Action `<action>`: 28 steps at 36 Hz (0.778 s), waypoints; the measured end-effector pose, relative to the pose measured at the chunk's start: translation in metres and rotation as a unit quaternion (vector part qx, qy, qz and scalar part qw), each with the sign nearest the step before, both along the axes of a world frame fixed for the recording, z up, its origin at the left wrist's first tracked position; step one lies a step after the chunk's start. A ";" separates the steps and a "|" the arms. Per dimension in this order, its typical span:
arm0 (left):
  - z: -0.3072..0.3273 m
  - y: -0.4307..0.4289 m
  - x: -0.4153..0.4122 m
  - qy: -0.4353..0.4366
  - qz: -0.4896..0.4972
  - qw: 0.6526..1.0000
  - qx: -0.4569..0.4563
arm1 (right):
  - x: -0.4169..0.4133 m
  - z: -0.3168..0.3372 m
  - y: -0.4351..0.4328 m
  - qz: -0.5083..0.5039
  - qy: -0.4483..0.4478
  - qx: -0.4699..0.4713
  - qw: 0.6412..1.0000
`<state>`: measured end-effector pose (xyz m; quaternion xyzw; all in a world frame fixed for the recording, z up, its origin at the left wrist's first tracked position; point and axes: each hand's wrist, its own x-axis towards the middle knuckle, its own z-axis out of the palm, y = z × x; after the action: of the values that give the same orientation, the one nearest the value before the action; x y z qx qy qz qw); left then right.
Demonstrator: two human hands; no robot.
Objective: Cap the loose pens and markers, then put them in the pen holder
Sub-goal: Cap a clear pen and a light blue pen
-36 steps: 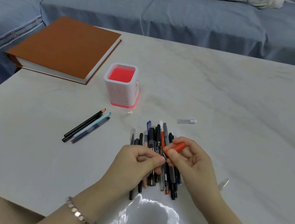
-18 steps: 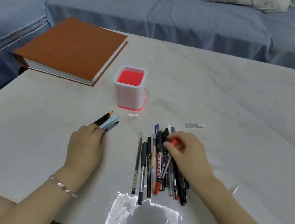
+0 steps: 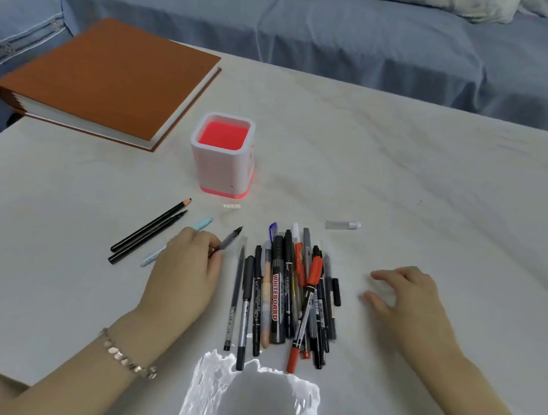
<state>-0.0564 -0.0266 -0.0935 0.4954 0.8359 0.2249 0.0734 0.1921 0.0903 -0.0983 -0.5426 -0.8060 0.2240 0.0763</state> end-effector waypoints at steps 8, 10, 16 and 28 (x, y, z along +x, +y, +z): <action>0.019 -0.010 0.040 -0.097 -0.051 0.993 0.040 | 0.015 -0.010 -0.001 -0.007 0.077 -0.032 0.997; 0.023 -0.013 0.047 -0.122 -0.060 0.990 0.044 | 0.013 -0.006 -0.005 0.014 0.146 -0.029 0.989; 0.032 -0.016 0.061 -0.188 -0.099 0.977 0.033 | 0.005 0.009 -0.032 0.065 0.358 -0.065 0.929; 0.047 -0.022 0.077 -0.233 -0.130 0.962 0.049 | 0.004 0.027 -0.053 0.090 0.382 -0.044 0.919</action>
<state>0.0208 -0.0485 -0.0464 0.5365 0.7120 0.3634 0.2706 0.1961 0.0371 -0.0712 -0.3440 -0.7505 0.4549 0.3338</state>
